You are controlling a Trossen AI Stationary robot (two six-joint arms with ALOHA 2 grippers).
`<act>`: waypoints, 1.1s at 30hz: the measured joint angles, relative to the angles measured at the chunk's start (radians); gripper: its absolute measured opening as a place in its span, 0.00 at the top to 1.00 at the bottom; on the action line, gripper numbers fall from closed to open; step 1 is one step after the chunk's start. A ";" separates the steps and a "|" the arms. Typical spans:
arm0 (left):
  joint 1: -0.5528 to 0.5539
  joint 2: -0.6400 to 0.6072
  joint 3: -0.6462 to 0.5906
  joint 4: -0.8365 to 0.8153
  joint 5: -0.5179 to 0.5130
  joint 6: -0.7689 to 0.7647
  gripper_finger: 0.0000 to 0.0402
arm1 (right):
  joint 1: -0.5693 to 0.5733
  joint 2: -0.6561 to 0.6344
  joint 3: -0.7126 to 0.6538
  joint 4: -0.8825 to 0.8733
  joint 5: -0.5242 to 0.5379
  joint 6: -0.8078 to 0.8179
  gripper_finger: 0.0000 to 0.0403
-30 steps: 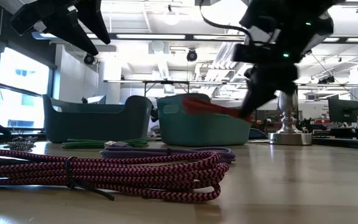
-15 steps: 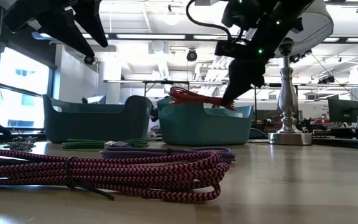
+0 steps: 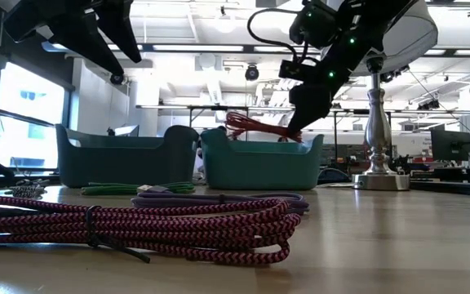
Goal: Pick & Place USB Port
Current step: Put the orange charger cable into the blue bin
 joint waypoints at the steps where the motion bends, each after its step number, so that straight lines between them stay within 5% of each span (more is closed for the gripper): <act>1: 0.000 0.000 0.000 0.000 0.000 0.000 0.49 | 0.000 0.000 0.000 0.003 -0.001 -0.004 0.99; 7: 0.000 0.000 0.000 0.000 -0.003 -0.001 0.49 | 0.060 0.000 0.000 -0.022 -0.012 -0.006 0.99; 13: 0.001 0.000 0.000 0.076 -0.072 -0.061 0.49 | 0.241 -0.037 0.013 -0.067 0.077 -0.019 0.99; 20: 0.070 -0.004 0.000 0.230 -0.069 0.053 0.56 | 0.486 -0.106 0.105 -0.146 0.210 -0.004 0.99; 27: 0.216 -0.004 0.001 0.308 0.027 0.163 0.66 | 0.636 -0.122 0.150 -0.149 0.341 -0.047 0.99; 33: 0.375 -0.042 0.001 0.402 0.355 0.409 0.78 | 0.689 -0.122 0.151 -0.171 0.416 -0.046 0.99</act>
